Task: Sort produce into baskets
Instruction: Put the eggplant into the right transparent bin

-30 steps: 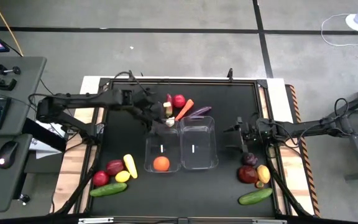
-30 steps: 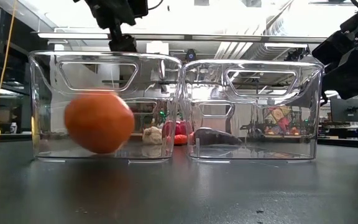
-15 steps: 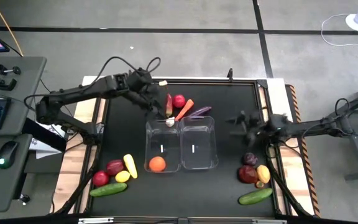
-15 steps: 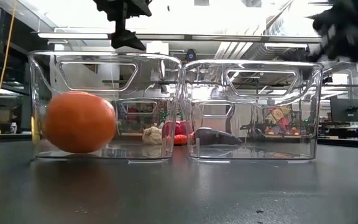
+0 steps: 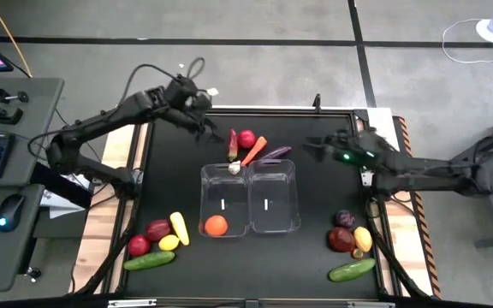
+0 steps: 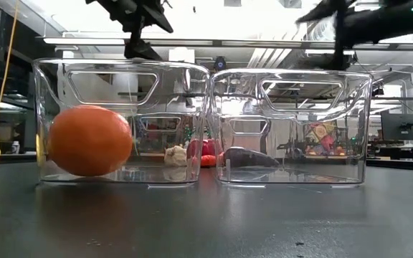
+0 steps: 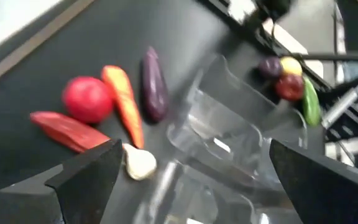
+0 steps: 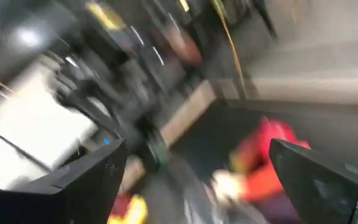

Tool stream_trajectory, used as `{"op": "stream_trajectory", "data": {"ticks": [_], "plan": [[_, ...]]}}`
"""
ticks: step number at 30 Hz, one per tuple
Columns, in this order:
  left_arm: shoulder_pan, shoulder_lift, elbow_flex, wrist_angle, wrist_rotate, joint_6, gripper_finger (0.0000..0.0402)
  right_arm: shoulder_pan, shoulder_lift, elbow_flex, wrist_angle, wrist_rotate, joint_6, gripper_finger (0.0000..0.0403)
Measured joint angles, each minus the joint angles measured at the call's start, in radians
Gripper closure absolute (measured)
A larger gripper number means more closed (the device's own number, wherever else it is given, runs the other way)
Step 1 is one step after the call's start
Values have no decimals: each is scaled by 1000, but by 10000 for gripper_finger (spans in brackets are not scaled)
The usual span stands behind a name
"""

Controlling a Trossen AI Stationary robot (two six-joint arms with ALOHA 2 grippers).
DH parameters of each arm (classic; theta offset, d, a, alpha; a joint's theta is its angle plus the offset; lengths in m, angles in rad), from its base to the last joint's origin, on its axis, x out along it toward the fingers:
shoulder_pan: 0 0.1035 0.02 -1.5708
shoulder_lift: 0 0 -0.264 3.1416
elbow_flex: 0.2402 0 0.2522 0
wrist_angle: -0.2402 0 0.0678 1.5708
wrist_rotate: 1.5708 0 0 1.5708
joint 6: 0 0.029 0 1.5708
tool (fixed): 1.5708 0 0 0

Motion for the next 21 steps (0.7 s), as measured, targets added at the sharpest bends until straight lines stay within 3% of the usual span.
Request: {"op": "stream_trajectory", "data": {"ticks": [3, 7, 12, 17, 21], "plan": [[54, -37, 0, 3, -1, 10, 5, -146, 134, 86, -207, -212, 29, 15], [91, -113, 0, 2, -1, 9, 5, -311, 297, 137, -252, -420, 2, 15], [82, -218, 0, 1, -6, -17, 5, -391, 423, 205, -267, -432, 20, 15], [47, -298, 0, 1, -108, -21, 5, -406, 505, 238, -267, -389, 77, 15], [36, -337, 0, 2, -137, -43, 5, -421, 577, 276, -275, -485, 37, 15]]}}
